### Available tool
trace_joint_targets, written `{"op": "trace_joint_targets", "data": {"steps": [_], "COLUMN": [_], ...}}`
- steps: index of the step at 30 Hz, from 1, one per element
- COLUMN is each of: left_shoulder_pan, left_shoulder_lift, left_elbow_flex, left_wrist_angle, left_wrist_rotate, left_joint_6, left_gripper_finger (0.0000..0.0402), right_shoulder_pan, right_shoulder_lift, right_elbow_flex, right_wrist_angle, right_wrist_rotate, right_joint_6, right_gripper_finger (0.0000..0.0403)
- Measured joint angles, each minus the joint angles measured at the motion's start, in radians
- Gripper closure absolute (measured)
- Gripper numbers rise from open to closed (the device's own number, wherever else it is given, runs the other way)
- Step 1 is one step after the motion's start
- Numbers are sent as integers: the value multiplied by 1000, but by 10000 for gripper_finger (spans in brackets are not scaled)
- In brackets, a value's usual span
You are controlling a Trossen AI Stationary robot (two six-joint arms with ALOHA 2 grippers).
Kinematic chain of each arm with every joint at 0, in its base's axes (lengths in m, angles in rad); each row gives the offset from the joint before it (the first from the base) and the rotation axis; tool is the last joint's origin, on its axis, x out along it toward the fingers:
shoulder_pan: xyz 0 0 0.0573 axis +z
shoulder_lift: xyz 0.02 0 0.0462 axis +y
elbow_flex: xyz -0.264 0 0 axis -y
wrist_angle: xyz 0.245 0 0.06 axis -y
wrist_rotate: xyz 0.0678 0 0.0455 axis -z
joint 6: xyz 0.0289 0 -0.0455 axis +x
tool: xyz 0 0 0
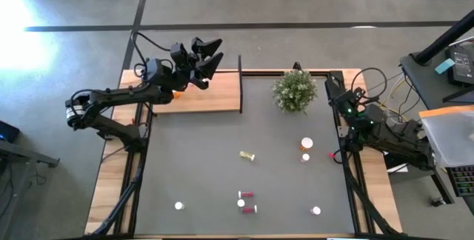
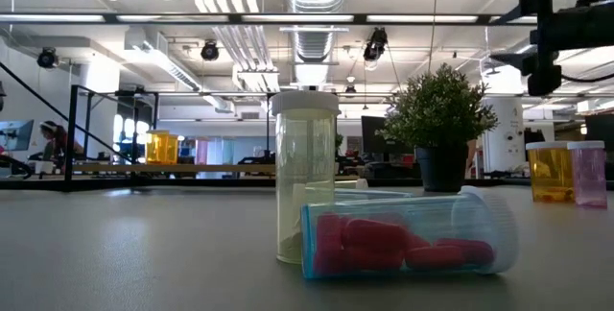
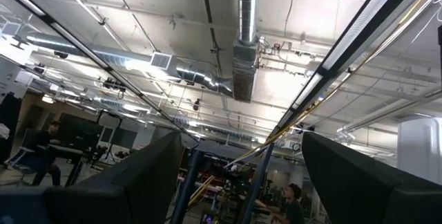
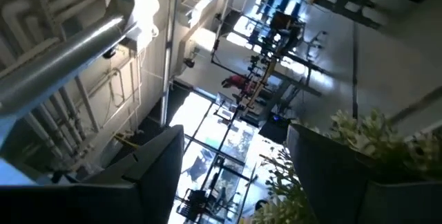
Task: Pick and place medicine bottles onto shelf by color
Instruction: Move the top small pink pill bottle to the center of the table
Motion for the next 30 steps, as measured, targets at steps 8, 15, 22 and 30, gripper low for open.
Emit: {"op": "trace_joint_targets", "data": {"steps": [8,15,22,30], "left_shoulder_pan": [0,0,0,0], "left_shoulder_lift": [0,0,0,0], "left_elbow_flex": [0,0,0,0], "left_wrist_angle": [0,0,-1,-1], "left_wrist_rotate": [0,0,0,0], "left_joint_6": [0,0,0,0], "left_gripper_finger": [118,118,118,118], "right_shoulder_pan": [0,0,0,0], "right_shoulder_lift": [7,74,264,546], "right_elbow_flex": [14,156,451,769], "right_wrist_angle": [73,-158,-696,-1226], "right_wrist_rotate": [-48,-65,-75,-171], "right_joint_6": [-195,-216,-213,-62], "right_gripper_finger": [154,154,154,154]}}
